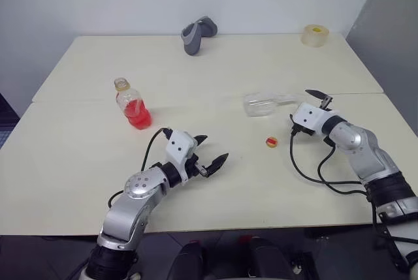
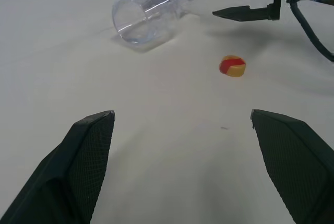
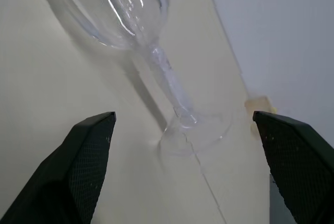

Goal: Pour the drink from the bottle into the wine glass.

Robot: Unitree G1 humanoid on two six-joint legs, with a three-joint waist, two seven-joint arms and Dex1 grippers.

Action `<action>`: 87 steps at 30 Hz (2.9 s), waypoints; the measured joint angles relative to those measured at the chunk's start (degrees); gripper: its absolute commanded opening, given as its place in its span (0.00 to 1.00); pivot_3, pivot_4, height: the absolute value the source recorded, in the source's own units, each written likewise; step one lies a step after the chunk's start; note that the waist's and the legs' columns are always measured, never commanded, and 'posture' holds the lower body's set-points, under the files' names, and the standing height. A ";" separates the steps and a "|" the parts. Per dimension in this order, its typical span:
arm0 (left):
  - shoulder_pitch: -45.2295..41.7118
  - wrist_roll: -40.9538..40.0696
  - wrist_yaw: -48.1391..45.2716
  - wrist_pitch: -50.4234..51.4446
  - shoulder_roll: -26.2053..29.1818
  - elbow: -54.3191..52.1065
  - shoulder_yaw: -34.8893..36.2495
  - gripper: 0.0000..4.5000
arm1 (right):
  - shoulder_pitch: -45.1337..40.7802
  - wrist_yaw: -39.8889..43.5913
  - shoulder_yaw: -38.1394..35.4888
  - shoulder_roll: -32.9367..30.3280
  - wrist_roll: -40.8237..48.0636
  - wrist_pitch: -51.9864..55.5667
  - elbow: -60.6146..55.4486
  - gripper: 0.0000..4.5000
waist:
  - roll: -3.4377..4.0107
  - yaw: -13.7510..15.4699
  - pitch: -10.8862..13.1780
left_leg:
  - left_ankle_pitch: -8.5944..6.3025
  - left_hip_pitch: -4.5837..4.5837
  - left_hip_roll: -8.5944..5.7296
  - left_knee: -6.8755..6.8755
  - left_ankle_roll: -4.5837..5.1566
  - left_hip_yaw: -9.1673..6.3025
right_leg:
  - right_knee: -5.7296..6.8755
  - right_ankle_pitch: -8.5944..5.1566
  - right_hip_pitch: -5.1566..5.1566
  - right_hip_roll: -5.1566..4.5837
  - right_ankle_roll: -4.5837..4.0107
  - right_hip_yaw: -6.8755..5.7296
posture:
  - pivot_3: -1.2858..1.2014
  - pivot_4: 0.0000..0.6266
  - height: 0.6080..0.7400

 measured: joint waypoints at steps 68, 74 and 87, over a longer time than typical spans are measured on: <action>21.82 -4.79 14.68 11.17 -3.44 -18.24 14.35 1.00 | -13.05 5.21 -9.74 45.50 29.53 14.14 7.14 0.01 | 0.01 0.64 -0.01 | -0.06 -0.08 -0.04 0.05 0.09 -0.13 | 0.01 0.02 -0.03 -0.10 -0.01 -0.09 | 0.52 0.24 1.00; 22.34 -4.02 14.75 8.69 -3.09 -19.21 14.23 1.00 | -9.17 3.99 -9.32 46.77 29.29 15.02 9.54 0.01 | 0.00 0.79 -0.01 | -0.01 -0.02 -0.03 0.00 0.02 -0.13 | 0.02 0.05 -0.04 -0.06 -0.07 -0.11 | 0.52 0.24 1.00; 19.99 -4.03 15.88 8.81 -2.32 -19.84 14.31 1.00 | -6.84 1.17 -6.00 45.34 22.50 7.96 13.56 0.01 | -0.01 0.11 -0.07 | -0.01 0.02 0.00 -0.03 0.03 -0.15 | 0.03 0.04 -0.01 -0.03 -0.07 -0.12 | 0.52 0.24 1.00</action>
